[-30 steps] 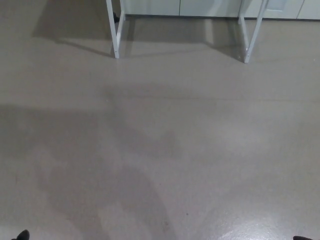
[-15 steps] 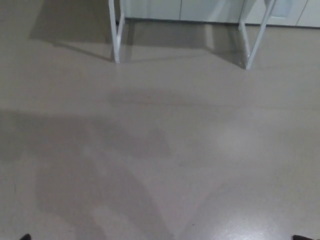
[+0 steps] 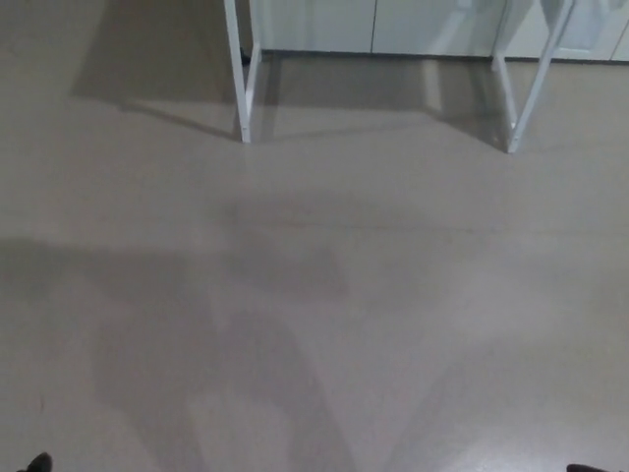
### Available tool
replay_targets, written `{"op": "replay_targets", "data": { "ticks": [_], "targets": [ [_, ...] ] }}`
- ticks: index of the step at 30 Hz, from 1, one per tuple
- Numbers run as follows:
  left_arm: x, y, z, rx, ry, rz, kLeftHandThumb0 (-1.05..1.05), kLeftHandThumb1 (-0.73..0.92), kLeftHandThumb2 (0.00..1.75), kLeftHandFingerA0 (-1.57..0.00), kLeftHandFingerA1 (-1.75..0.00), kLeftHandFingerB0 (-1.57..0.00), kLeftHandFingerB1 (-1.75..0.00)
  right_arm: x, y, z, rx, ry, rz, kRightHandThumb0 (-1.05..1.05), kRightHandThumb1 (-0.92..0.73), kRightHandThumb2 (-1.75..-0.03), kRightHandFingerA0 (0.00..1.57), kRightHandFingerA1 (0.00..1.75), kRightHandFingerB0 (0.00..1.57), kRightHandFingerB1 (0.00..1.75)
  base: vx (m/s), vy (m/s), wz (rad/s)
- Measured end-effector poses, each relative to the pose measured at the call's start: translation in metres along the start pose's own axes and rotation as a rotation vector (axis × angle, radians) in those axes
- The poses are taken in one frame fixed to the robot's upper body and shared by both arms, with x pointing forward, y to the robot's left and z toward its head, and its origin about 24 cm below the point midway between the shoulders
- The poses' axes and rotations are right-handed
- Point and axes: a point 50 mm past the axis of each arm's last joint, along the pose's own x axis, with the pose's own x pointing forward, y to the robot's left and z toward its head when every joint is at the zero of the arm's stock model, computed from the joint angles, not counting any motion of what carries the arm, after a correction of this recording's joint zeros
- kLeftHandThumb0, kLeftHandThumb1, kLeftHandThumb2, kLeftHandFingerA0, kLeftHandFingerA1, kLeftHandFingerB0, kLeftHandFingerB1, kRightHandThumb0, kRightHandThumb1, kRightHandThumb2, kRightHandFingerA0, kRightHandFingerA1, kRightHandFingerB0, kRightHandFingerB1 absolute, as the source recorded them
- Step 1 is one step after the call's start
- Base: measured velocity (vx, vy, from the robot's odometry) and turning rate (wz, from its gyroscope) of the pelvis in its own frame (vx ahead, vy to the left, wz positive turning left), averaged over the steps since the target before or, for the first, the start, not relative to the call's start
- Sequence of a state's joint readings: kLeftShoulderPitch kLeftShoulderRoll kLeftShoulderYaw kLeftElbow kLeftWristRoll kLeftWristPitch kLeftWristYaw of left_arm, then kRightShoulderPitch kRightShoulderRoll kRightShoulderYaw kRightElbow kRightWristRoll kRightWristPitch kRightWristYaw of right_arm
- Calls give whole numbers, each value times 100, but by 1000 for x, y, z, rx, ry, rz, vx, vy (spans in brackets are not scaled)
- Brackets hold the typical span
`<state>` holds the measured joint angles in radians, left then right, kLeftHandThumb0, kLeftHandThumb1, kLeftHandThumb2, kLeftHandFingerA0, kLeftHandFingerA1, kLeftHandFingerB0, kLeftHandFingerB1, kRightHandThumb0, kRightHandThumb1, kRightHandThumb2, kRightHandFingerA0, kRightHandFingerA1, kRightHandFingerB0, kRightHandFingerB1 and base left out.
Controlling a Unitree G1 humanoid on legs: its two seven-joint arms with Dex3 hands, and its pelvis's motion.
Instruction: The robot walk towards a table in front and pick up a black pencil case on the left hand side and put the pencil case into a small container on the right hand side
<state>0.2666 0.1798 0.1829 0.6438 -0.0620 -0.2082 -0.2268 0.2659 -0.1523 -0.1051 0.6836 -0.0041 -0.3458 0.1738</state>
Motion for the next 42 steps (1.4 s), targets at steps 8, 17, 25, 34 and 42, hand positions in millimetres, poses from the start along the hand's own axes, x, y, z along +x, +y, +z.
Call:
{"op": "replay_targets", "data": {
  "ticks": [8,17,25,34,42],
  "targets": [
    [2,-6,3,-8,-13,-16,-46,64,58,-11,-40,0,0,2,-5,4,-14,-14,-7,-54,-43,-73,63,52,38,46,182,-62,-3],
    [2,-3,3,-1,-13,-10,-54,51,78,-8,-45,0,0,3,-1,3,-9,-11,1,-55,-43,-74,64,52,38,47,292,155,-5],
    [1,-1,1,-4,-3,-3,-49,62,58,-11,-40,0,-1,4,1,3,-13,-11,8,-57,-43,-75,64,53,41,47,208,59,7],
    [3,-3,3,-1,-13,-10,-52,52,78,-8,-46,0,0,4,-3,4,-24,-20,2,-54,-43,-73,65,53,41,48,242,-102,5],
    [2,-4,0,1,-6,-19,-48,61,58,-11,-41,0,-5,3,-2,3,-27,-14,5,-55,-44,-74,63,53,42,48,184,20,-9]
  ]
}}
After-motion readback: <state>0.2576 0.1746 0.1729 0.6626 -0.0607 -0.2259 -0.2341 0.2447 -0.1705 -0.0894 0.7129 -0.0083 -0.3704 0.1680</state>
